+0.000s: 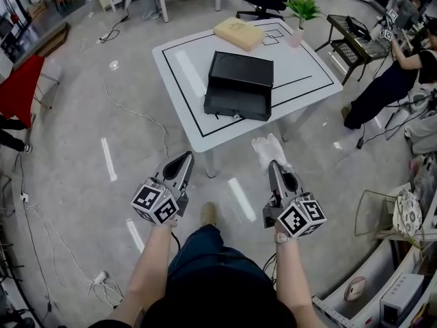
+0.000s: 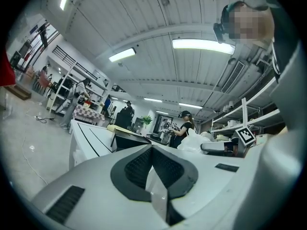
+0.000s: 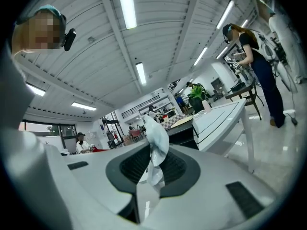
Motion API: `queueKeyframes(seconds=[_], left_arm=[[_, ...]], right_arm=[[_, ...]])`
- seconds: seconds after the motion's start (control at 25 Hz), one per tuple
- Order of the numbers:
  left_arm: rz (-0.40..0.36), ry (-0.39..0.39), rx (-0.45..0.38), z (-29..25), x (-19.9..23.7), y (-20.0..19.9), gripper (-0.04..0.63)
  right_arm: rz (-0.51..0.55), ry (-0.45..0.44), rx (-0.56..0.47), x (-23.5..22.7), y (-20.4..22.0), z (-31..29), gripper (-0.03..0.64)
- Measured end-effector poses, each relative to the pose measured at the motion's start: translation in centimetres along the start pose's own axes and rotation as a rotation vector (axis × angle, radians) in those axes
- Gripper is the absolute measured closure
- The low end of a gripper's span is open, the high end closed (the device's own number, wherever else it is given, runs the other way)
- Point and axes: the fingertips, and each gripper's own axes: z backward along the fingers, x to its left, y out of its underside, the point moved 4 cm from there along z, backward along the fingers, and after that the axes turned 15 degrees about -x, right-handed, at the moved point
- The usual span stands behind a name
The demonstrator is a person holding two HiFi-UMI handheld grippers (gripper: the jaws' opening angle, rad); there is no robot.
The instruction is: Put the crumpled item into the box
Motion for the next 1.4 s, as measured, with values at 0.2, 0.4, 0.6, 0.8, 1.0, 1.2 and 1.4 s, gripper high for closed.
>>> queueKeyframes(seconds=[0.2,0.4,0.6,0.8,1.0,1.2,1.4], left_arm=[[0.005,0.009,0.009,-2.5,2.3,0.0,0.595],[0.014,0.019,0.016,-4.7,4.2,-0.2,0.595],[0.023,0.023,0.025,-6.9,6.7,0.3,0.595],[0.033,0.04,0.031,-9.4,8.7,0.5,0.595],[0.04,0.065,0.045,-11.4,10.4,1.2,0.595],[0.051,0.082,0.046,-12.8,11.4,1.5,0.595],[0.055,0.101,0.055,-13.2,11.5,1.6,0.595]], right_arm=[[0.001,0.012,-0.001,-0.7,0.0,-2.9,0.561],[0.005,0.022,0.004,-1.2,0.0,-5.6,0.561],[0.013,0.027,0.005,-1.9,0.4,-8.6,0.561],[0.014,0.036,0.002,-2.7,0.7,-11.3,0.561],[0.022,0.051,-0.007,-3.5,1.0,-13.4,0.561],[0.038,0.06,-0.01,-3.7,1.2,-14.5,0.561],[0.045,0.058,-0.013,-3.8,0.9,-14.9,0.561]])
